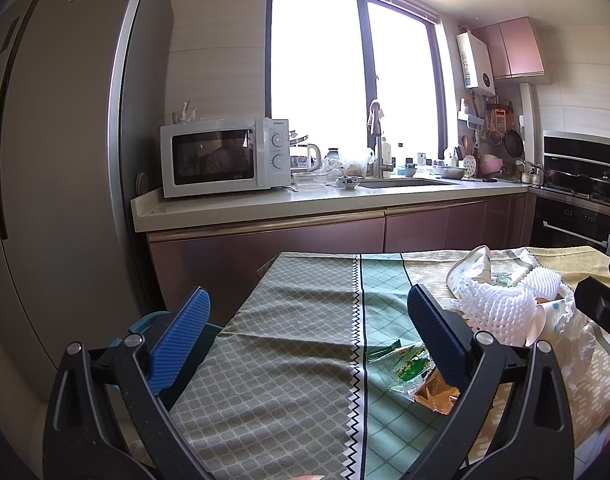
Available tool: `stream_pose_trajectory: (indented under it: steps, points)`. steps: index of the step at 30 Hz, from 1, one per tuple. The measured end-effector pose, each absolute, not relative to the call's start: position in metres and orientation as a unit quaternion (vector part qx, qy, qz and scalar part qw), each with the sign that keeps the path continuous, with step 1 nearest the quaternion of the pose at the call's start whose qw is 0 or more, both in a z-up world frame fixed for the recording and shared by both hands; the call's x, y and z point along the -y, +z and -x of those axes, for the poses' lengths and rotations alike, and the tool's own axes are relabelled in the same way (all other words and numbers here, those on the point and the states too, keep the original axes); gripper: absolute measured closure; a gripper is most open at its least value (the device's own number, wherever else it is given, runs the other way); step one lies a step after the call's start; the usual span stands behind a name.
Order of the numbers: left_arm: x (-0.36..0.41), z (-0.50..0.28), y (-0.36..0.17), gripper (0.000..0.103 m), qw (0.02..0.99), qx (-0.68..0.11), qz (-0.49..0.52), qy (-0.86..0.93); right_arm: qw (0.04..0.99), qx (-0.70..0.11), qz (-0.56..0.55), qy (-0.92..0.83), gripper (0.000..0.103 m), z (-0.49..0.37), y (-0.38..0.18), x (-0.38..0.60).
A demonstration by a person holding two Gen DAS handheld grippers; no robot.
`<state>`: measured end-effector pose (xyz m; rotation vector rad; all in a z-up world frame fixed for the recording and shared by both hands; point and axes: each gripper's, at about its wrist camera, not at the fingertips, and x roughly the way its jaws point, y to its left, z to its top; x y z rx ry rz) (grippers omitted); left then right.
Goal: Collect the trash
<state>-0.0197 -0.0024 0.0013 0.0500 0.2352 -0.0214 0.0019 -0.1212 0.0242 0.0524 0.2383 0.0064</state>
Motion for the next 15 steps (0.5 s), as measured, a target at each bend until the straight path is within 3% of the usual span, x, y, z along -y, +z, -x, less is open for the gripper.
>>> stream_pose_trajectory:
  steps: [15]
  points:
    - [0.0048, 0.0220, -0.0002, 0.006, 0.992, -0.119, -0.024, -0.013, 0.992, -0.119, -0.028, 0.005, 0.007, -0.0036, 0.0236, 0.1209]
